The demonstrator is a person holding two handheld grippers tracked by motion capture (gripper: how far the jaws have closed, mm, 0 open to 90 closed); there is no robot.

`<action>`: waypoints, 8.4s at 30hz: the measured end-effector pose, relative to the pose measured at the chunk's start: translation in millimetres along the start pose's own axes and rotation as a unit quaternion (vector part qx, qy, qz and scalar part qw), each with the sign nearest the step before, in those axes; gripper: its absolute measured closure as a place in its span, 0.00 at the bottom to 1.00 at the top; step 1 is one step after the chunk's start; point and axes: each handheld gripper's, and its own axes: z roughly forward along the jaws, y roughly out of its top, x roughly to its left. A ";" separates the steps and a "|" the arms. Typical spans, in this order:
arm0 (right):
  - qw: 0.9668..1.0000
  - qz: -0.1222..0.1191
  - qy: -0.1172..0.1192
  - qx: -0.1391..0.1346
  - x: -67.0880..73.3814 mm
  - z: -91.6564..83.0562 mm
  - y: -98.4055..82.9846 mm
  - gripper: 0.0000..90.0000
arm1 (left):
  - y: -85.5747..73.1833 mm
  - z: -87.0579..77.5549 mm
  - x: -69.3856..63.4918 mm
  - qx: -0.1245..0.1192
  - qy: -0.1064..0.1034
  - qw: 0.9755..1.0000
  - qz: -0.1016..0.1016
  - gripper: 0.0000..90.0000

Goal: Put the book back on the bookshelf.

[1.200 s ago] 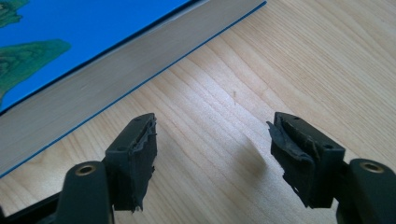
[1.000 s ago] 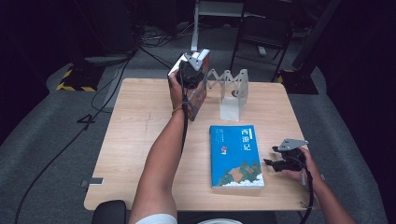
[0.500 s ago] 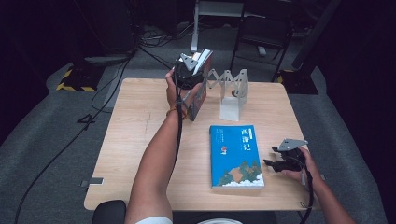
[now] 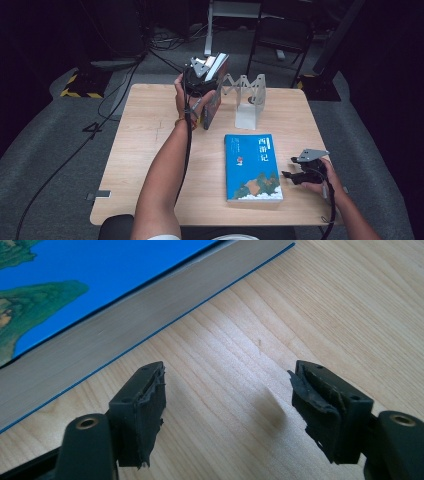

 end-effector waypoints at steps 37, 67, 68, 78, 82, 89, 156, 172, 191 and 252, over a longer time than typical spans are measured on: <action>1.000 0.004 -0.003 -0.010 -0.2 -4.0 0.9 0.33 | -15.7 -69.1 -0.4 0.001 -0.085 0.996 0.018 0.27; 0.996 -0.046 0.073 -0.013 26.9 -31.3 15.5 0.37 | -180.6 -117.8 -46.7 0.218 -0.250 0.937 0.111 0.20; 0.996 -0.046 0.073 -0.013 26.9 -31.3 15.5 0.37 | -180.6 -117.8 -46.7 0.218 -0.250 0.937 0.111 0.20; 0.993 -0.036 0.113 -0.015 45.3 -43.2 -11.6 0.38 | -204.3 -130.5 -50.4 0.254 -0.279 0.919 0.111 0.22; 0.991 -0.037 0.128 -0.018 56.3 -46.0 -17.2 0.38 | -207.4 -134.9 -47.7 0.250 -0.283 0.920 0.105 0.21; 0.990 -0.049 0.135 -0.014 75.2 -41.1 -16.7 0.43 | -211.4 -137.4 -45.7 0.236 -0.284 0.923 0.105 0.21; 0.995 -0.009 0.081 -0.055 68.7 -44.5 15.4 0.34 | -147.8 -121.9 -208.1 0.190 -0.409 0.880 0.146 0.23; 0.995 -0.014 0.079 -0.055 69.6 -45.5 24.2 0.34 | -153.7 -110.8 -214.8 0.186 -0.362 0.899 0.159 0.59; 0.997 -0.014 0.070 -0.024 57.5 -26.0 19.6 0.33 | -146.6 -116.0 -179.8 0.170 -0.416 0.875 0.179 0.84; 0.986 -0.128 0.069 -0.081 63.8 22.8 81.1 0.47 | -151.9 -134.8 -92.5 0.160 -0.369 0.901 0.162 0.87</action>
